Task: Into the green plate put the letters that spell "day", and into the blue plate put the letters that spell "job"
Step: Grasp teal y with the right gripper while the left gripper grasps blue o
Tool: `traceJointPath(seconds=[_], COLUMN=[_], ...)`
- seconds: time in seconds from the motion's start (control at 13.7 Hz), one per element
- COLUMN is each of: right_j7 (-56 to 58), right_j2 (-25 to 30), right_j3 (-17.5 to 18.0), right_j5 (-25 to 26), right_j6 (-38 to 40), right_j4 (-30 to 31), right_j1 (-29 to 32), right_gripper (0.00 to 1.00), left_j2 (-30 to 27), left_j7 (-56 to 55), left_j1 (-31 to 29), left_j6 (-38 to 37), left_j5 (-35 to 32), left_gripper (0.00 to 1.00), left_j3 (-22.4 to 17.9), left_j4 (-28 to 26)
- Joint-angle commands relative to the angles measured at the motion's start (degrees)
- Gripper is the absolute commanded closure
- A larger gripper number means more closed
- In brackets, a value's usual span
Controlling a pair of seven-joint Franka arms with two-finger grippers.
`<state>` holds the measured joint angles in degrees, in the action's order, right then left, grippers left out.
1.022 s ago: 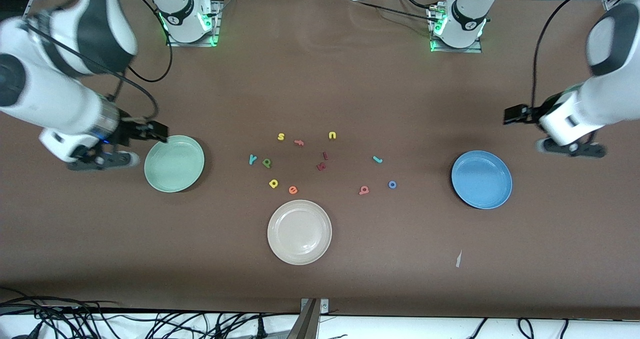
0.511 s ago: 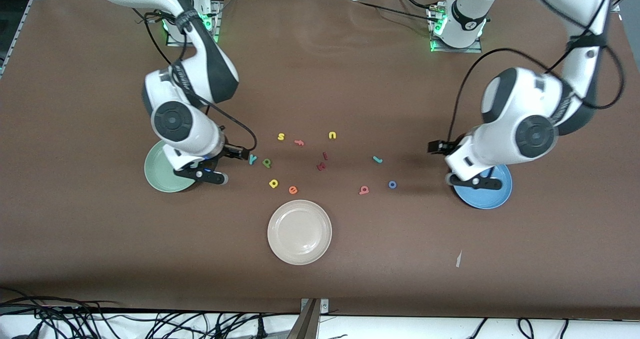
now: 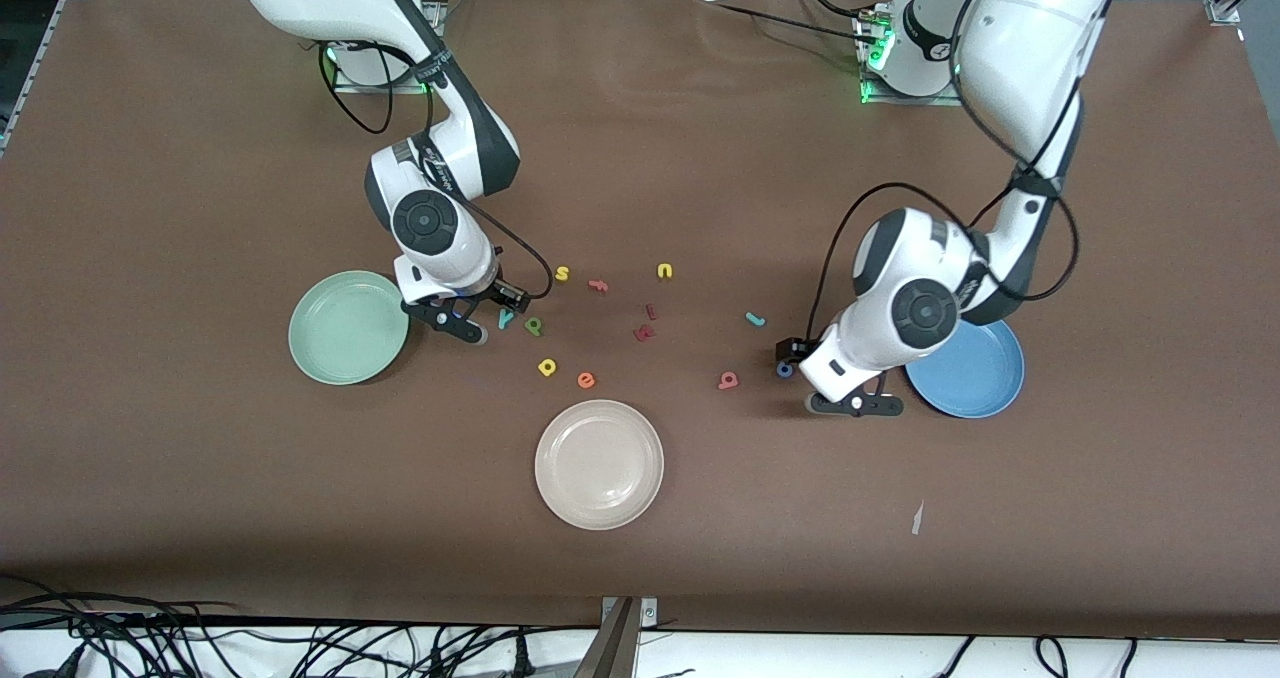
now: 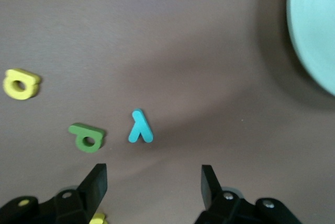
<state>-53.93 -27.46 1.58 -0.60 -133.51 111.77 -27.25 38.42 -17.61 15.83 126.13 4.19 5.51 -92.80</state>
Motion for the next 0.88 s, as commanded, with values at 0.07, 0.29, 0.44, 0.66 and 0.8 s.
traceJointPath(seconds=[0.07, 0.29, 0.44, 0.66, 0.8], right_j7=[-5.3, -5.7, -5.9, -6.0, -6.0], right_j2=[-1.1, -2.0, -2.9, -3.3, -4.9], right_j3=[-0.5, -0.5, -0.6, -0.6, -0.7], right_j5=[0.7, 0.7, 0.7, 0.7, 0.7], right_j6=[-4.6, -6.5, -8.4, -9.7, -12.2], right_j4=[2.0, 2.0, 2.0, 1.9, 1.9], right_j1=[-0.4, -0.7, -0.9, -1.0, -1.0], right_gripper=[0.32, 0.42, 0.42, 0.42, 0.42], left_j2=[4.1, 6.0, 6.3, 6.8, 7.1], left_j7=[-2.3, -2.4, -3.0, -4.9, -5.9], left_j1=[1.7, 2.5, 2.9, 3.5, 3.8], left_j6=[1.2, 3.8, 3.8, 3.8, 3.8], left_j5=[0.4, -0.6, -1.4, -3.3, -5.1], left_gripper=[0.00, 0.14, 0.24, 0.35, 0.43], left_j3=[-0.9, -0.9, -0.9, -0.9, -0.9], left_j4=[3.6, 3.8, 3.7, 3.7, 3.7])
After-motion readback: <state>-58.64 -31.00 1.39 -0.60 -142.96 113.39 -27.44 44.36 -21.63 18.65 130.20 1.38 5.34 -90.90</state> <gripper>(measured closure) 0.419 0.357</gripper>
